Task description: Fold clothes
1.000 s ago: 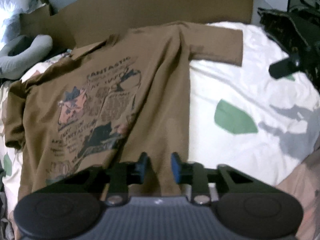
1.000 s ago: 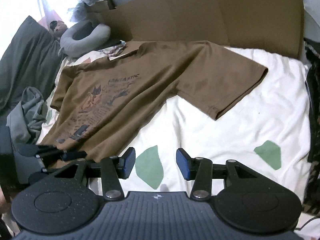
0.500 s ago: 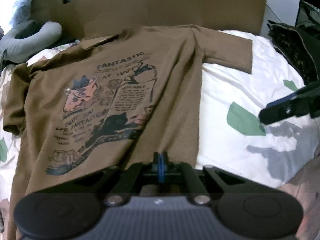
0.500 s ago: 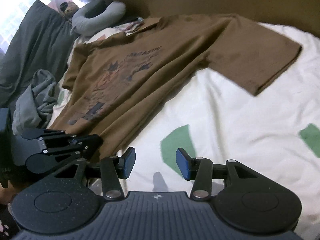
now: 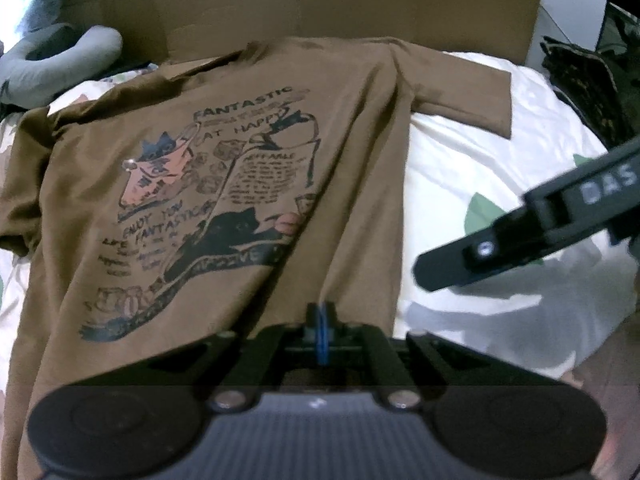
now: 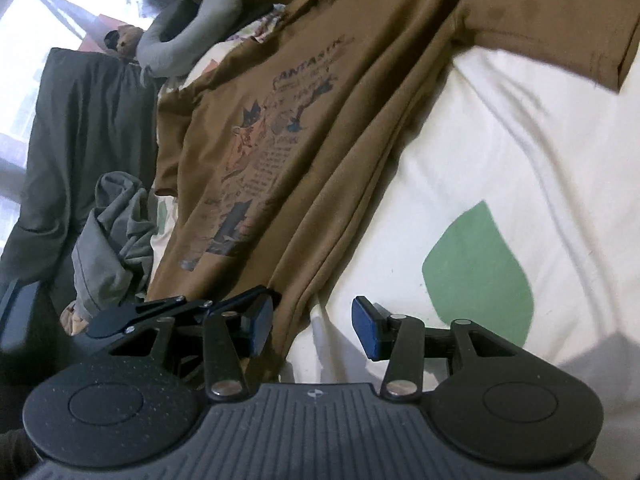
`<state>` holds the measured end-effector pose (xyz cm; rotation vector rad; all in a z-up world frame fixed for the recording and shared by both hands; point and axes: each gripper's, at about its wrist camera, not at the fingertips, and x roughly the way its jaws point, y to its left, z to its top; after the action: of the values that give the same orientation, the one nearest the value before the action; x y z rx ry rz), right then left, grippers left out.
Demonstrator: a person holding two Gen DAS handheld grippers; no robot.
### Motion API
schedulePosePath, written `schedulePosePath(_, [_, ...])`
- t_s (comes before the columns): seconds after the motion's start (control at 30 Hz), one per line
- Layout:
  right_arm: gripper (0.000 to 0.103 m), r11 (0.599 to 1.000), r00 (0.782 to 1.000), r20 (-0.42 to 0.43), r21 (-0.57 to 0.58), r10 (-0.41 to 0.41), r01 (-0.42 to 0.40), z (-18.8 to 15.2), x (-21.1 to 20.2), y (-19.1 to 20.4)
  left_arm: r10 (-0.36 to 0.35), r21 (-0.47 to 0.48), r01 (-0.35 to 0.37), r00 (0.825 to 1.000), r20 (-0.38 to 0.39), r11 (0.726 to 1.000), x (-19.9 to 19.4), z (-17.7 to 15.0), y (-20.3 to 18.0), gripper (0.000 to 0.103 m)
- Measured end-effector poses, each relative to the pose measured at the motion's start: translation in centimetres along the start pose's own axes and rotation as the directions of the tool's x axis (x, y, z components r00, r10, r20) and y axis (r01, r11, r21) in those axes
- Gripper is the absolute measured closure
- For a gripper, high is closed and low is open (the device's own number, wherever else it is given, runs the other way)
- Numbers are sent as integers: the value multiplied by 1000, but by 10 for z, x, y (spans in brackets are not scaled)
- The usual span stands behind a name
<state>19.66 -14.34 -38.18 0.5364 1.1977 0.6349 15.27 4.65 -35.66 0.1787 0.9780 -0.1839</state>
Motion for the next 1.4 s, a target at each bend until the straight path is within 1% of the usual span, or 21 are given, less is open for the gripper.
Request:
schedulePosePath(0.07, [55,1000,1000,-11,20,6,-6,0,6,-3,-3,3,3,1000,-2,1000,-1,-3,0,102])
schedulePosePath(0.23, [72,999,998,-42,40,36,-34,-1,21,-6,-3,22,3,1000,1,1000,-2,-10,0,102])
schedulePosePath(0.33, [72,997,997,-47,60,58,-55,3,29,-5,-4,20,4,1000,0,1000,-1,-9,0,102])
schedulePosePath(0.5, [73,995,997,-44,80,64,-61,3,34,-2,-14,4,14,1000,3,1000,-2,-9,2,102])
schedulePosePath(0.53, [74,995,997,-44,85,64,-61,2,34,-3,-14,6,14,1000,3,1000,-1,-10,1,102])
schedulePosePath(0.57, [77,994,997,-45,94,62,-58,2,35,-3,-14,7,14,1000,3,1000,-1,-9,1,102])
schedulePosePath(0.63, [88,991,997,-46,119,64,-58,1,38,-6,-14,12,14,1000,3,1000,-1,-10,0,102])
schedulePosePath(0.67, [90,988,996,-47,141,70,-62,1,40,-9,-15,13,15,1000,3,1000,-1,-10,0,102])
schedulePosePath(0.7, [97,987,996,-50,151,72,-64,1,41,-11,-17,13,17,1000,3,1000,-2,-10,0,102])
schedulePosePath(0.73, [101,986,996,-49,152,74,-66,1,42,-13,-19,13,19,1000,4,1000,-2,-10,0,102])
schedulePosePath(0.9, [103,986,995,-36,142,97,-91,-2,30,-16,-31,16,31,999,7,999,-9,-5,1,101])
schedulePosePath(0.93, [103,984,993,-28,146,112,-107,-3,25,-17,-34,11,34,999,9,999,-11,-4,1,98])
schedulePosePath(1.0, [103,980,993,-16,161,120,-115,-6,14,-22,-43,-1,43,999,27,999,-15,0,2,98])
schedulePosePath(1.17, [103,977,993,10,179,118,-117,-11,-14,-32,-50,-24,52,996,77,998,-24,11,6,97])
schedulePosePath(1.27, [103,976,992,29,177,120,-123,-9,-33,-38,-46,-36,49,995,85,998,-25,14,8,97])
schedulePosePath(1.4, [103,979,994,32,171,105,-109,-7,-55,-48,-39,-40,42,996,79,998,-23,14,9,97])
